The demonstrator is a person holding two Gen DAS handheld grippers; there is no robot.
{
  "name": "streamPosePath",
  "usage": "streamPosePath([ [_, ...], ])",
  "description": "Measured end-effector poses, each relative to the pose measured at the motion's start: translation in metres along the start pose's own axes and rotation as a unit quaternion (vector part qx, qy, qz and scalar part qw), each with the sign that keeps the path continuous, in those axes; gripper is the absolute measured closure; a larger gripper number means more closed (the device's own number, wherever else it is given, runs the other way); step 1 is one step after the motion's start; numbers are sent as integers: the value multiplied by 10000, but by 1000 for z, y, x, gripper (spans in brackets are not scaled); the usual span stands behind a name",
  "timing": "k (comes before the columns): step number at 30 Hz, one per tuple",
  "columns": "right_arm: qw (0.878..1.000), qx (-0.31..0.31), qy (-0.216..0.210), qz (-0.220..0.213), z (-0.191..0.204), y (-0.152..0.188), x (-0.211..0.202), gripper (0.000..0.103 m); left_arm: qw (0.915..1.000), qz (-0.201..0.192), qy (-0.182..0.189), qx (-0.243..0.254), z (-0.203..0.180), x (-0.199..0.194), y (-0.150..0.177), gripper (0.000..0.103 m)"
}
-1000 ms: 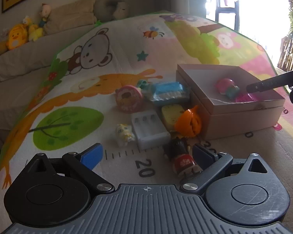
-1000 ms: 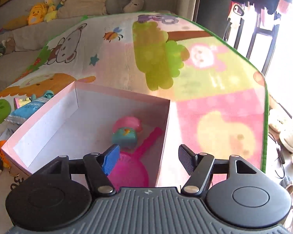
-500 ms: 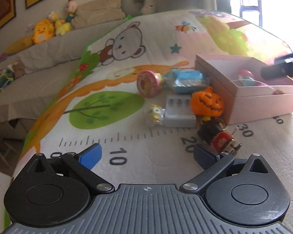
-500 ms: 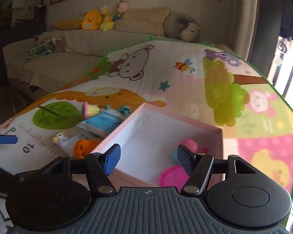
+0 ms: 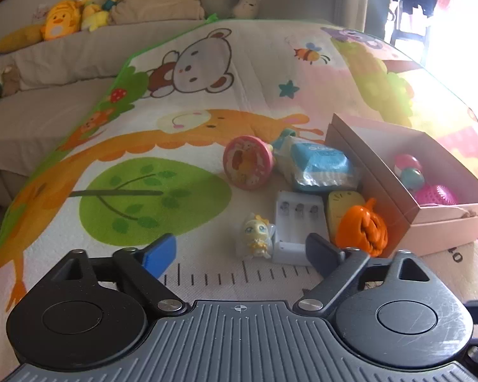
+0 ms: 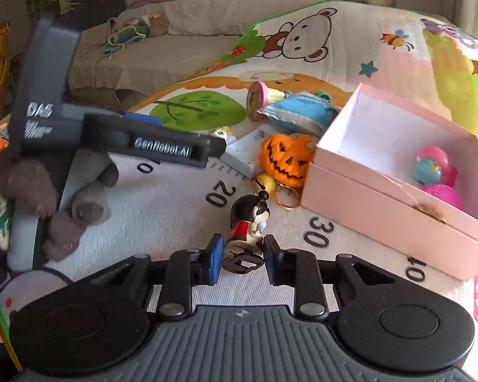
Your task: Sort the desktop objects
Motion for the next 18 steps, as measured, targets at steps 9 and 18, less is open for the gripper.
streamPosePath([
  [9,9942,559,839,-365,-36,44,-37,76,9985,259,48,-474,9,25,-5,53],
  [18,9888,879,1176,-264,-48,51,-28,59,9995,209,115,-201,10,-5,14,70],
])
Point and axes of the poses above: each gripper's, at about its wrist camera, not at the fingertips, and x roughly the way its jaws point, z to its left, y to its underside, the point moved 3 cm from there along x, roughly the way its jaws point, and after that the axes turned 3 degrees about -x, right-handed, at the moved point
